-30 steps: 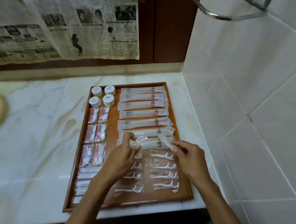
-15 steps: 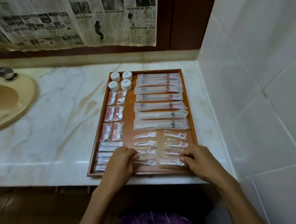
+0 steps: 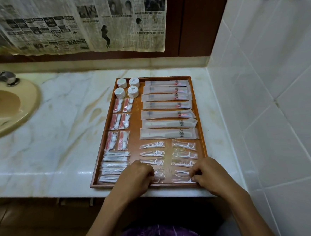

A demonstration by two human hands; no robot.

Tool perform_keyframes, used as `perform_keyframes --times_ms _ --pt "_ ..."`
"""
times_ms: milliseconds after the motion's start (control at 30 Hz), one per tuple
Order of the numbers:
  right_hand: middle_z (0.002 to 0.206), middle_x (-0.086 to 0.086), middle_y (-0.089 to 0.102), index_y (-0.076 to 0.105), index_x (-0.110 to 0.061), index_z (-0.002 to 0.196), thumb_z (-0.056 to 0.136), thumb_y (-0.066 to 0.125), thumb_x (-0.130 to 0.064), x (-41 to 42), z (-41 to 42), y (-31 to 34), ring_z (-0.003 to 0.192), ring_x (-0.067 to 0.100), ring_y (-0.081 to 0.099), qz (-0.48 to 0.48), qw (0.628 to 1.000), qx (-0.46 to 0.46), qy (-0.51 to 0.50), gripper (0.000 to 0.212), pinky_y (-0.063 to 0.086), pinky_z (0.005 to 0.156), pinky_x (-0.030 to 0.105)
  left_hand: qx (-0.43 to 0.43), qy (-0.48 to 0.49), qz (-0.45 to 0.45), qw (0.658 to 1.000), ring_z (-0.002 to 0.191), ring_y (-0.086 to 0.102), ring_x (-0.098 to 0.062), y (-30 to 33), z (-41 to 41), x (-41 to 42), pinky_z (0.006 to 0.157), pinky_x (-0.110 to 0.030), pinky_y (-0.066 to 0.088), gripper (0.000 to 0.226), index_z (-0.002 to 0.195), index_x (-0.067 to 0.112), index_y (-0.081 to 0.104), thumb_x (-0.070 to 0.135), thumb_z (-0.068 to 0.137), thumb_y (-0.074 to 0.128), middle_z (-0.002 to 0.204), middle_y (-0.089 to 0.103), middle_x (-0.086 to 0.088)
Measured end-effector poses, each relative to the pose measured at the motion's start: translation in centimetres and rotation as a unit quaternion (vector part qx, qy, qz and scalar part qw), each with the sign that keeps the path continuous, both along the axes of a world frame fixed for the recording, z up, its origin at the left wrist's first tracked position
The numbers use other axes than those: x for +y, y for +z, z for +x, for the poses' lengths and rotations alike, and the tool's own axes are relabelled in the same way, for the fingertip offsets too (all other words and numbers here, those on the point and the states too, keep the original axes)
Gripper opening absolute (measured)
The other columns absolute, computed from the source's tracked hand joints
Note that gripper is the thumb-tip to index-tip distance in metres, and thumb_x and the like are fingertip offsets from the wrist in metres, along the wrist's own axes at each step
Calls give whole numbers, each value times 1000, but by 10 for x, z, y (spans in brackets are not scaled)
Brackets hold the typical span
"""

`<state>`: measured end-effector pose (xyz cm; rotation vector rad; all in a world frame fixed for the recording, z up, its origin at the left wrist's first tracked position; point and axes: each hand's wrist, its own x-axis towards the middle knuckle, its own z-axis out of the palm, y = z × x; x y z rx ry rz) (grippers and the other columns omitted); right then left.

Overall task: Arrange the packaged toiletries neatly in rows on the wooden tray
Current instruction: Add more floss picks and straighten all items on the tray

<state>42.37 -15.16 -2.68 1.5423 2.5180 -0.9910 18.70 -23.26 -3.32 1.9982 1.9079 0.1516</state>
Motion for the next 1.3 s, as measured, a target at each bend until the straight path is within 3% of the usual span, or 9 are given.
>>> perform_keyframes --times_ms 100,300,667,867,1300 --pt "92 -9 70 79 -29 88 82 71 -19 -1 0 -3 81 4 53 13 1000 -6 1 13 35 64 13 2 -6 -11 1000 94 56 -19 1 1 4 76 -35 48 19 91 19 73 32 91 59 91 68 -2" --pt "100 -8 69 78 -32 91 83 69 -16 0 -1 -5 96 10 55 23 1000 -17 6 20 45 78 20 -25 -1 -28 999 87 61 -17 5 2 9 74 -33 51 16 88 21 77 30 87 64 85 69 -1" --pt "108 -10 66 77 -32 97 85 70 -24 -4 -3 -7 100 10 52 73 997 0 -19 16 47 91 29 -24 -2 -18 1000 99 57 -13 2 0 10 83 -33 50 19 102 26 75 20 85 66 98 70 3" --pt "91 -14 61 77 -32 92 79 75 -30 0 -1 -2 92 8 49 45 999 10 0 13 47 87 32 -32 1 -7 999 95 55 -13 2 0 10 79 -34 49 14 96 25 74 29 83 70 93 68 3" --pt "85 -14 60 76 -32 85 75 78 -29 2 1 -4 87 6 49 25 999 43 -11 10 45 79 26 -44 9 13 999 90 54 -12 0 -1 9 75 -32 48 13 91 23 74 32 83 69 88 67 2"
